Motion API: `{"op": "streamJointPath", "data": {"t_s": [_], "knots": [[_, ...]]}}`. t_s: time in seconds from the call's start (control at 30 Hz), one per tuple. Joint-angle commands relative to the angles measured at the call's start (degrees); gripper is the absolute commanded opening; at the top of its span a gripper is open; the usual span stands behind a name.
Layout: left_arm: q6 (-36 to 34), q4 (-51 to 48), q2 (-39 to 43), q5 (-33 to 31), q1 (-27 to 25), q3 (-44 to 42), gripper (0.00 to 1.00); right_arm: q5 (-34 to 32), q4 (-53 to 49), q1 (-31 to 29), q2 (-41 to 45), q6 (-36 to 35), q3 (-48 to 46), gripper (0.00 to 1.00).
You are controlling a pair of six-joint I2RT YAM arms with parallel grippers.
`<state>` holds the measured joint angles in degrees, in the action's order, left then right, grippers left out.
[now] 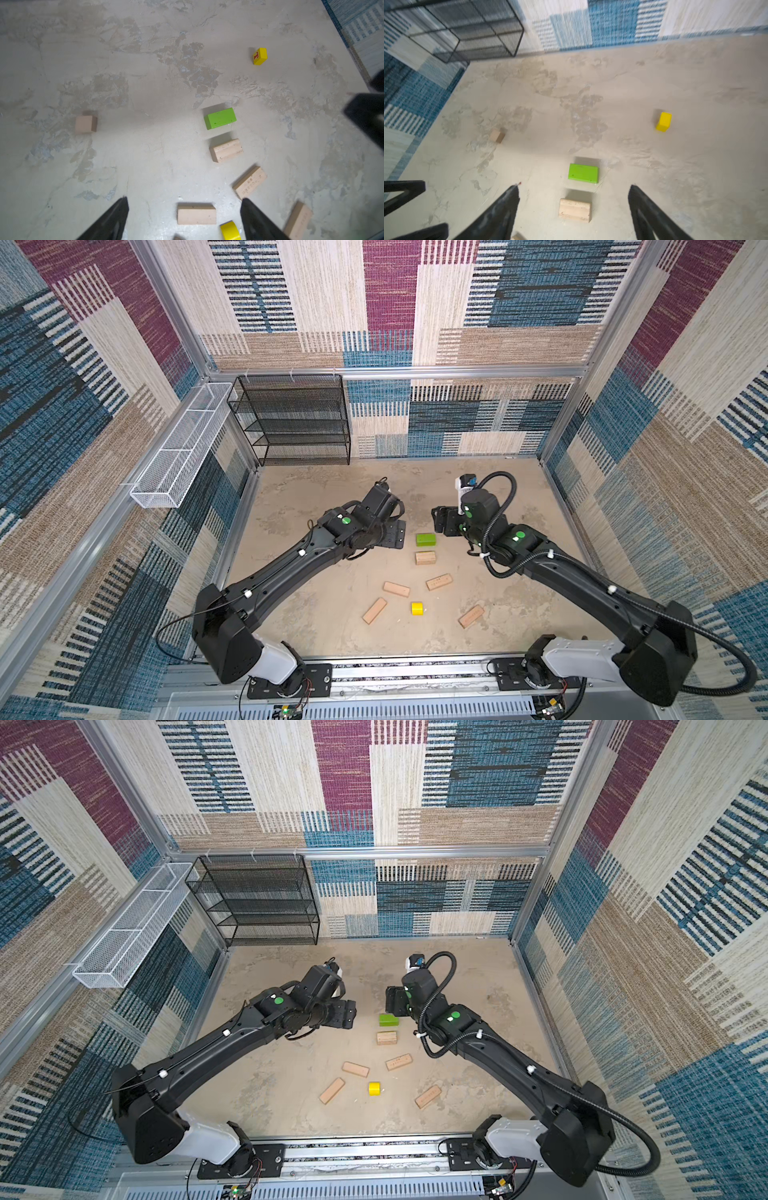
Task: Build the wood block tower
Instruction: 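Set the wooden block by the green block, open left gripper while right approaches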
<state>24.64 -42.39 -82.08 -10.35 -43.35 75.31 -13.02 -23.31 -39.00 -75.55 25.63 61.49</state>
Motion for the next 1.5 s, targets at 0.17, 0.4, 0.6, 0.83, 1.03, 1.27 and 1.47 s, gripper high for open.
{"op": "streamJointPath", "data": {"t_s": [0.17,0.4,0.6,0.83,1.03,1.27,1.47], "knots": [[-14.67,7.30,12.78,1.62,0.11,-14.56,0.88,2.61,-5.11,-2.48,-11.50,5.83,4.37,0.85],[-19.85,9.87,14.46,3.73,0.11,-17.78,0.88,3.44,-10.60,-2.48,-18.18,4.35,9.19,0.80],[-21.56,5.99,8.97,8.42,0.11,-12.66,0.88,5.38,-9.70,-2.48,-18.98,6.83,6.53,0.78],[-22.89,5.18,7.77,7.93,0.11,-12.18,0.87,4.60,-12.75,-2.56,-21.37,6.55,6.05,0.81],[-24.30,4.70,6.86,5.58,0.11,-11.51,0.88,4.87,-13.79,-2.57,-23.78,5.75,6.36,0.80],[-24.99,4.62,6.41,4.48,0.13,-11.35,0.88,6.76,-12.92,-2.62,-25.00,5.79,6.24,0.76],[-25.26,4.42,6.56,2.92,0.13,-11.32,0.88,7.61,-12.93,-2.62,-26.13,6.10,6.70,0.77]]}}
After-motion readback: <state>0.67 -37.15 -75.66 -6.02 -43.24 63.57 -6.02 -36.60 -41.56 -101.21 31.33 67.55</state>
